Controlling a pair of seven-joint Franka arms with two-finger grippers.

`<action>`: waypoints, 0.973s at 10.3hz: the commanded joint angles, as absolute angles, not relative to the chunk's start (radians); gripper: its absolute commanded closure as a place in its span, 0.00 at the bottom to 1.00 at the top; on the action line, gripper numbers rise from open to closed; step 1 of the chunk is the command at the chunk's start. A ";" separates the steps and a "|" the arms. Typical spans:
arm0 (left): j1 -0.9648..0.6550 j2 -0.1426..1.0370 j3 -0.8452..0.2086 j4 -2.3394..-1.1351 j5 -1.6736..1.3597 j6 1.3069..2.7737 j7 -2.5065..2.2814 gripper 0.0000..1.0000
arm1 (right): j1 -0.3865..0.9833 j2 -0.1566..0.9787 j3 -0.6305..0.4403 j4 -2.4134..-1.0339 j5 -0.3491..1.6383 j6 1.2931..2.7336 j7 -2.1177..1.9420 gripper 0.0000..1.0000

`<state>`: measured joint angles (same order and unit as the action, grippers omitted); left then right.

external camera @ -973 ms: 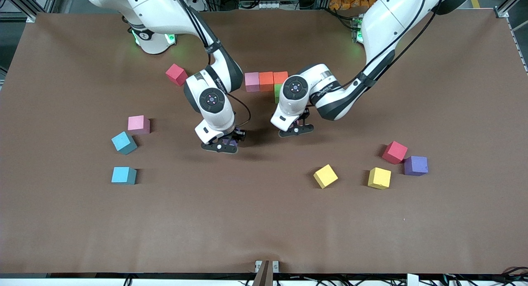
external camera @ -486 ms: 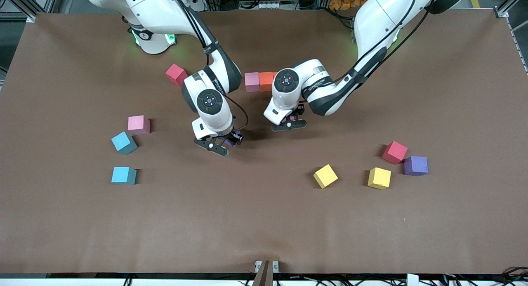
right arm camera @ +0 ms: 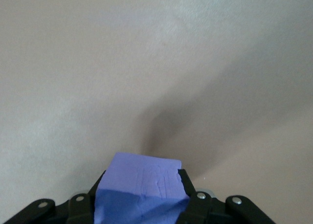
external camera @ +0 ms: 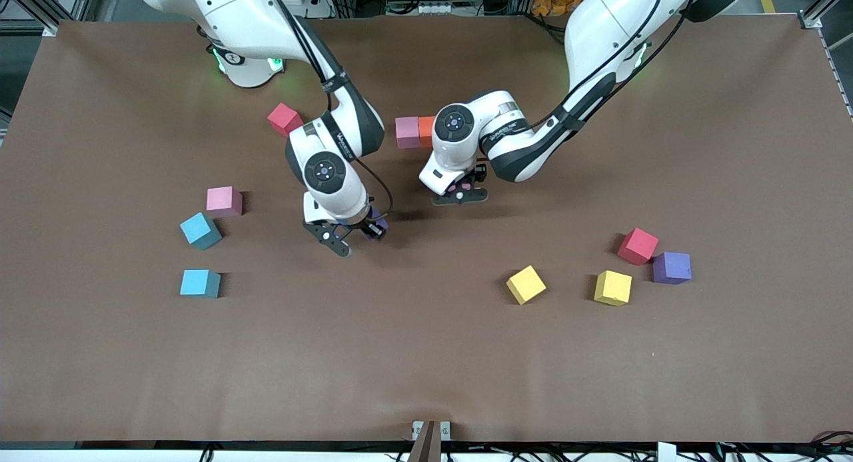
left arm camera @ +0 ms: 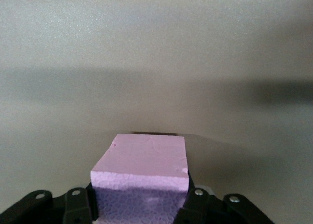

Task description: Form number 2 with 11 blocks

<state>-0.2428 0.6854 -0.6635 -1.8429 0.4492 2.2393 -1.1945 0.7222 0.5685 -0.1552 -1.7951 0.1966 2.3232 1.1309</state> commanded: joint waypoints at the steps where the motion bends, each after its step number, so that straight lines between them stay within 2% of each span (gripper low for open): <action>1: -0.252 0.689 -0.655 -1.839 0.476 2.229 -1.192 0.86 | 0.706 0.528 -0.144 -1.812 0.212 2.332 1.140 1.00; 7: -0.259 0.699 -0.655 -1.842 0.476 2.233 -1.210 0.85 | 0.759 0.511 -0.146 -1.854 0.135 2.341 1.143 1.00; 10: -0.259 0.710 -0.653 -1.841 0.474 2.241 -1.210 0.85 | 0.741 0.451 -0.144 -1.900 0.133 2.320 1.141 1.00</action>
<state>-0.2483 0.7056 -0.6609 -1.8446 0.4493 2.2390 -1.1948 0.7582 0.5247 -0.1489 -1.8343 0.1562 2.3350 1.1299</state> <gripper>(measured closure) 0.423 0.414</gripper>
